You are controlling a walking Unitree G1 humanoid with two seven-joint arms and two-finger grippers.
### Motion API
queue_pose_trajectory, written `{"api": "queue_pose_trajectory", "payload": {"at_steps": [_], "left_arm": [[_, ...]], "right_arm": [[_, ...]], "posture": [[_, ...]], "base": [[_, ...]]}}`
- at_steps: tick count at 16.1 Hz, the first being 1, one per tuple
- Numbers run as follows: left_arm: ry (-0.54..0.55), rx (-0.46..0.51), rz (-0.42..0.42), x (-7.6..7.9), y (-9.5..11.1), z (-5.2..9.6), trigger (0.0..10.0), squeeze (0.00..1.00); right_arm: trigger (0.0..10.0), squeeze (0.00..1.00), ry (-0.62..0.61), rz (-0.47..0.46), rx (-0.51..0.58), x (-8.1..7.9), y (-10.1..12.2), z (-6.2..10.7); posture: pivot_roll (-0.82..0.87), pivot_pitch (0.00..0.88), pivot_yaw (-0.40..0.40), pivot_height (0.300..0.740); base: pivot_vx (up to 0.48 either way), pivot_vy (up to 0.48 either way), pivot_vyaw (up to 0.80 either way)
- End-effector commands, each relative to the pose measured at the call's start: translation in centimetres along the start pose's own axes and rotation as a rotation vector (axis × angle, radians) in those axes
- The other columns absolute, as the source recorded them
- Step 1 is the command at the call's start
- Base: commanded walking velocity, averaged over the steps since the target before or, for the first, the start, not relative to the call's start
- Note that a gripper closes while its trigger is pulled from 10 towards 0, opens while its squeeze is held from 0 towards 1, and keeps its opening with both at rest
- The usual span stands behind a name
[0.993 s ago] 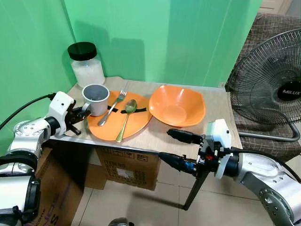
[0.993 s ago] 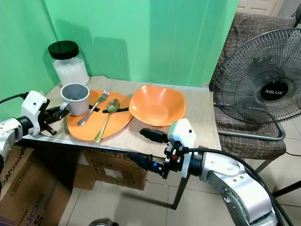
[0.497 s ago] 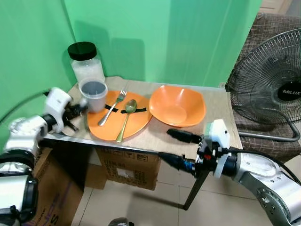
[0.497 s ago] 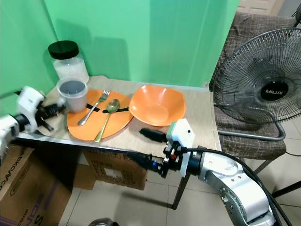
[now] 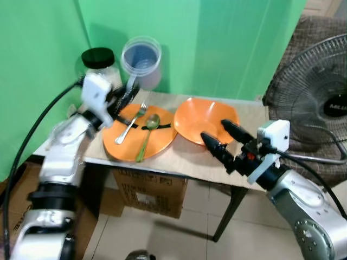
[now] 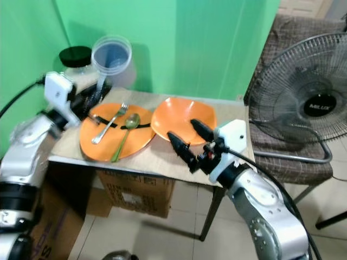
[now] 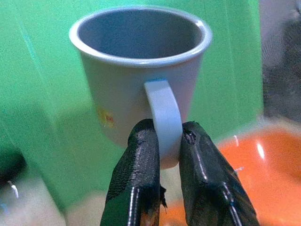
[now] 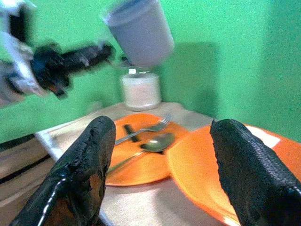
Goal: Setting the table
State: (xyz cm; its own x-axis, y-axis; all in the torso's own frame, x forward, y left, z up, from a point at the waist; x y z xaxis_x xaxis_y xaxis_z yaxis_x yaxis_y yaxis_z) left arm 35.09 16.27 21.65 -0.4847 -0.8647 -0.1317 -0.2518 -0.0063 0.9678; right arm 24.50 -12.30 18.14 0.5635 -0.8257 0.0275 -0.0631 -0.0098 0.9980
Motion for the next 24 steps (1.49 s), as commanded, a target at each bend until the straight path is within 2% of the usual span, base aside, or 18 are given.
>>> {"api": "queue_pose_trajectory", "payload": {"at_steps": [1,4,5,8,9,11,12,13,15,17,18,21,23,24], "left_arm": [[0.064,0.023,-0.012,1.0,1.2,-0.4,10.0,0.0],[0.094,0.016,0.034,3.4,0.5,0.2,10.0,0.0],[0.088,0.031,0.039,4.5,0.7,0.2,10.0,0.0],[0.118,0.066,0.074,6.2,1.6,-0.1,10.0,0.0],[0.137,0.073,0.085,6.1,1.5,-0.2,10.0,0.0],[0.209,0.102,0.016,5.7,1.7,-0.3,10.0,0.0],[0.209,0.031,0.015,5.7,1.1,-0.1,10.0,0.0],[0.115,0.006,0.048,6.1,1.0,0.2,10.0,0.0],[0.147,-0.02,0.045,5.6,0.3,1.2,10.0,0.0],[0.168,-0.048,0.034,5.5,-0.5,2.1,10.0,0.0],[0.171,-0.071,0.021,5.6,-0.9,2.6,10.0,0.0],[0.177,-0.097,0.031,5.2,-1.1,3.4,10.0,0.0],[0.182,-0.141,0.046,5.1,-1.8,4.0,10.0,0.0],[0.226,-0.167,0.075,4.4,-2.2,4.5,10.0,0.0]], "right_arm": [[10.0,0.0,-0.054,0.018,0.013,0.0,0.7,0.1],[10.0,0.0,-0.159,0.005,0.006,0.4,0.5,0.1],[10.0,0.0,-0.214,-0.008,0.003,1.0,0.4,0.3],[10.0,0.0,-0.321,-0.007,0.011,2.4,0.7,0.5],[10.0,0.0,-0.336,-0.003,0.027,2.6,1.0,0.5],[10.0,0.0,-0.363,0.001,0.044,2.9,1.2,0.7],[10.0,0.0,-0.372,-0.001,0.041,3.0,1.2,0.9],[10.0,0.0,-0.359,-0.038,0.051,2.8,1.1,0.9],[10.0,0.0,-0.408,-0.089,0.062,2.9,0.7,0.8],[10.0,0.0,-0.4,-0.074,0.031,2.6,0.2,0.6],[10.0,0.0,-0.444,-0.07,0.009,3.1,-0.3,0.8],[10.0,0.0,-0.442,-0.022,-0.025,3.3,-1.2,1.4],[10.0,0.0,-0.42,0.008,-0.045,3.1,-1.7,1.5],[10.0,0.0,-0.448,0.012,-0.043,3.5,-1.5,1.1]], "posture": [[0.04,0.0,0.032,0.74],[0.03,0.0,0.037,0.74],[0.03,0.0,0.028,0.74],[0.03,0.0,0.023,0.74],[0.03,0.0,0.032,0.74],[0.03,0.0,0.037,0.74],[0.03,0.0,0.038,0.74],[0.03,0.0,0.038,0.74],[0.04,0.0,0.033,0.74],[0.03,0.0,0.038,0.74],[0.03,0.0,0.03,0.74],[0.03,0.0,0.04,0.74],[0.03,0.0,0.033,0.74],[0.03,0.0,0.024,0.74]], "base": [[0.0,0.0,0.0],[0.0,0.0,-0.23],[0.0,0.0,-0.79],[0.0,0.0,-0.79],[0.0,0.0,-0.8],[0.0,0.0,-0.8],[0.0,0.0,-0.8],[0.0,0.0,-0.8],[0.0,0.0,-0.8],[0.0,0.0,-0.8],[0.0,0.0,-0.8],[0.0,0.0,-0.8],[0.0,0.0,-0.8],[0.0,0.0,-0.8]]}}
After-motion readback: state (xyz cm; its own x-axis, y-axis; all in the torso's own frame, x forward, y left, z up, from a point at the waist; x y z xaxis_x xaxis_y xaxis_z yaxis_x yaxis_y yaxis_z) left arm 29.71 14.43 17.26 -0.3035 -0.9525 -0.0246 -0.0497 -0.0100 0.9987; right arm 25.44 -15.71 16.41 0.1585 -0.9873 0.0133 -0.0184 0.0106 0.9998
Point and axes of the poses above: a point about 5 cm out from each wrist's last joint towards the gripper, its own z axis pointing back from the gripper into the wrist, its own y axis along the axis of the wrist's last joint, x = y × z, the point moved 2 cm from there along -z, pointing out of the wrist towards the gripper, and after that the axes turned 8 degrees about z, right-handed, at the moved point
